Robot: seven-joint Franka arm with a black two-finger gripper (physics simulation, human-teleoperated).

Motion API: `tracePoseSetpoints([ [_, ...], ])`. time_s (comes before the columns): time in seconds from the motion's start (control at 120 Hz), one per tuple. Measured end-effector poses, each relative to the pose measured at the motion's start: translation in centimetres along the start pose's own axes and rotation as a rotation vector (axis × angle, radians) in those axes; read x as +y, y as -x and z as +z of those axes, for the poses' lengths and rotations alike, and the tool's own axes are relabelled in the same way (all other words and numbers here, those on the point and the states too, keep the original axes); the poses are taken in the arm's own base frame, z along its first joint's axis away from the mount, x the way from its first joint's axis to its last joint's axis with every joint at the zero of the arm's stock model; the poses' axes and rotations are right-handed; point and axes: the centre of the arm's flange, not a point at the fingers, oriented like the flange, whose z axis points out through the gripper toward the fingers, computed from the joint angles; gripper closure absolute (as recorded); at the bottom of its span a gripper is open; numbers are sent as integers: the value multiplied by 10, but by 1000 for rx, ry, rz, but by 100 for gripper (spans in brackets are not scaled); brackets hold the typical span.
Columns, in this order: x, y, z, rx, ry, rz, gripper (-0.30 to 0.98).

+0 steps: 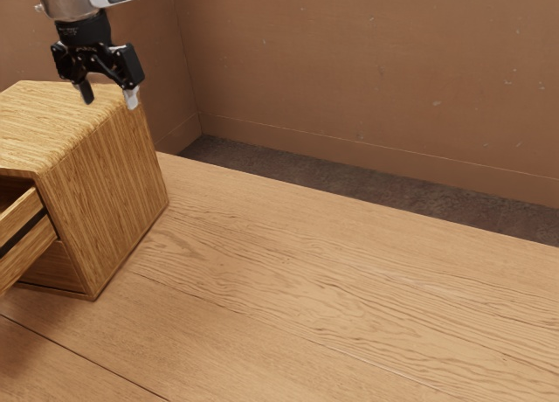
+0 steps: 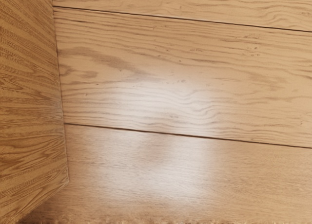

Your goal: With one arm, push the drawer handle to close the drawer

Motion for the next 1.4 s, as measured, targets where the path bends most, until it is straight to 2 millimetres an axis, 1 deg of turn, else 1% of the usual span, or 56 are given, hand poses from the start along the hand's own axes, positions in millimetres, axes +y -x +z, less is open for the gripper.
tracePoseSetpoints([
  [0.158, 2, 2, 1, -18, -2, -7, 0],
  [0.175, 2, 3, -2, -15, -1, -8, 0],
  [0.192, 2, 4, -10, -2, 1, -9, 0],
  [0.2, 2, 4, -17, 10, 2, -10, 0],
  [0.208, 2, 5, -25, 25, 3, -10, 0],
  [0.233, 3, 11, -60, 84, 7, -10, 0],
  [0.25, 4, 16, -77, 112, 9, -7, 0],
  [0.267, 7, 20, -89, 131, 11, -2, 0],
  [0.317, 24, 30, -113, 160, 17, 29, 0],
  [0.367, 42, 38, -124, 167, 22, 64, 0],
  [0.425, 54, 43, -128, 160, 26, 87, 0],
  [0.475, 57, 45, -128, 149, 26, 93, 0],
  [0.575, 52, 46, -126, 131, 21, 79, 0],
  [0.642, 47, 41, -120, 113, 16, 64, 0],
  [0.733, 46, 38, -115, 96, 6, 57, 0],
  [0.758, 47, 45, -116, 96, -1, 59, 0],
  [0.775, 47, 54, -116, 95, -4, 61, 0],
  [0.808, 46, 76, -111, 83, -13, 65, 0],
  [0.858, 33, 115, -97, 61, -43, 25, 0],
  [0.908, 13, 153, -74, 32, -77, -45, 0],
  [0.958, 2, 188, -59, 28, -97, -94, 0],
  [1.008, -9, 214, -42, 19, -103, -141, 0],
  [1.033, -18, 225, -35, 18, -98, -168, 0],
  [1.058, -27, 234, -28, 18, -94, -195, 0],
  [1.108, -52, 250, -11, 5, -74, -266, 0],
  [1.183, -79, 274, 7, 0, -59, -353, 0],
  [1.267, -107, 290, 20, -7, -64, -419, 0],
  [1.3, -123, 297, 26, -10, -70, -454, 0],
  [1.4, -163, 321, 32, 9, -69, -515, 0],
])
